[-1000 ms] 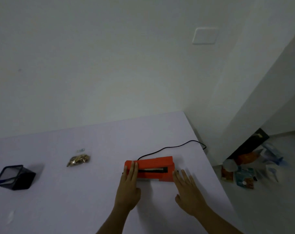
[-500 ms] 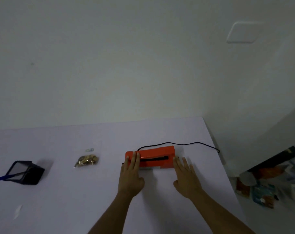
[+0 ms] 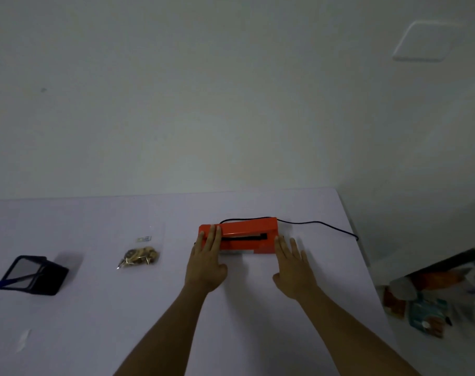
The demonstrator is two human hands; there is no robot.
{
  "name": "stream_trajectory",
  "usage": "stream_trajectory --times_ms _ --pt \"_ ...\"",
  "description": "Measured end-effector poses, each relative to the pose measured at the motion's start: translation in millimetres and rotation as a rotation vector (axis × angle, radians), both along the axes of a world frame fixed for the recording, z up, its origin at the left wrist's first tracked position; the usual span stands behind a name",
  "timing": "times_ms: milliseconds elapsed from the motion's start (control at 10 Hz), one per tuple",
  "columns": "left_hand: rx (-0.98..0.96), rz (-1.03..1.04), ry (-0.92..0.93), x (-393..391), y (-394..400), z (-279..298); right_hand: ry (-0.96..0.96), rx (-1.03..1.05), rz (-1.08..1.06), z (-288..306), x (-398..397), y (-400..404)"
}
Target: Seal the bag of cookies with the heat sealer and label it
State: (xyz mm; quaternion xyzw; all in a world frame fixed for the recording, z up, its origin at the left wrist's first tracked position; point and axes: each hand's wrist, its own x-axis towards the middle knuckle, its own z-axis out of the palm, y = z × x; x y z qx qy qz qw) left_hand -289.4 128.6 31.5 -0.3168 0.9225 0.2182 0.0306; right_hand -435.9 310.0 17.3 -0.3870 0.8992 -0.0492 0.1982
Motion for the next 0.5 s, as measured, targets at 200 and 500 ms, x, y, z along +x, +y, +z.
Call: stream_trajectory --times_ms 200,500 --pt "0.053 0.022 0.024 -0.4 0.4 3.5 -0.033 0.033 -0.024 3.2 4.1 3.1" --pt "0.083 0.017 0.065 26.2 7.4 16.9 0.023 -0.040 -0.016 18.1 43.0 7.6"
